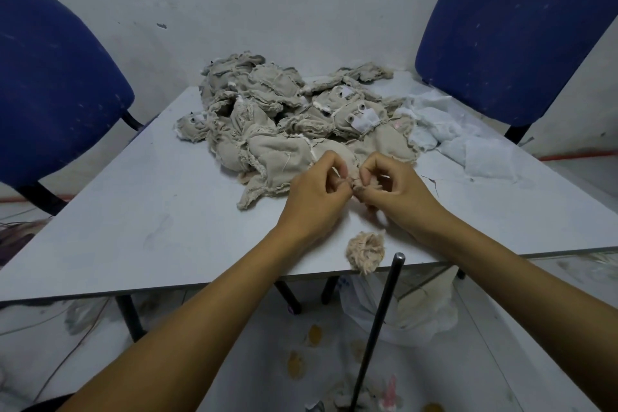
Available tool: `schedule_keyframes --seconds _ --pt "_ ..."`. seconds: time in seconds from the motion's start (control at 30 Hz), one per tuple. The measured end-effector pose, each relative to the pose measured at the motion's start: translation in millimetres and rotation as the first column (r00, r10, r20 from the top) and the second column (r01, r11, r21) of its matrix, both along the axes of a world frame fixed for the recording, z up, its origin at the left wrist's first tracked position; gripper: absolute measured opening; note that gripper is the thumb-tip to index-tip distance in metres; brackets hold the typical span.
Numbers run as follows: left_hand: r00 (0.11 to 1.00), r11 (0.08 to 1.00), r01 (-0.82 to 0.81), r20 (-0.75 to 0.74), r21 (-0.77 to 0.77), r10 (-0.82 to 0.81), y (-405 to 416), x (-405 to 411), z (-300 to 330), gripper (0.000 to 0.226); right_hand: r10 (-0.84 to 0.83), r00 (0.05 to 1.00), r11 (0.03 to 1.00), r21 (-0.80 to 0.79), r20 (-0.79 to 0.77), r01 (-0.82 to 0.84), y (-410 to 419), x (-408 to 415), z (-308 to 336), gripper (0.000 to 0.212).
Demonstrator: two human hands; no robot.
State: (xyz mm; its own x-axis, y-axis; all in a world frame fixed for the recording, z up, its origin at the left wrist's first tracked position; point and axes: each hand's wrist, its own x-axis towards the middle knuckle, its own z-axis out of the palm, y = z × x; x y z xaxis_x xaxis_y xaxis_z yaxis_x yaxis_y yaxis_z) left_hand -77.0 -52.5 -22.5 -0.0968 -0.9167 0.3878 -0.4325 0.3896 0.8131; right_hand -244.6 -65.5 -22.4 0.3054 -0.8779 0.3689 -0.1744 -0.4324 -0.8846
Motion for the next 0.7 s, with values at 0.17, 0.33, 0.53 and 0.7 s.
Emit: schedule_keyframes --seconds 0.17,0.33,0.53,0.7 --pt "0.976 0.975 0.184 -0.139 0.121 -0.167 -6 8 2 0.031 0.122 0.989 0.989 0.075 0.087 -0.129 3 -5 5 0.026" --pt "0.967 0.946 0.253 -0.09 0.2 -0.24 -3 8 6 0.034 -0.212 0.873 0.939 0.34 0.439 0.057 -7 -5 9 0.03" --pt "0.709 0.517 0.689 -0.327 0.507 -0.625 0 30 26 0.067 -0.261 0.879 0.961 -0.192 -0.399 0.198 -8 13 0 0.04" --pt "0.818 0.689 0.575 -0.315 0.441 -0.481 5 29 21 0.063 -0.228 0.67 0.95 -0.313 -0.707 -0.008 -17 25 -9 0.064"
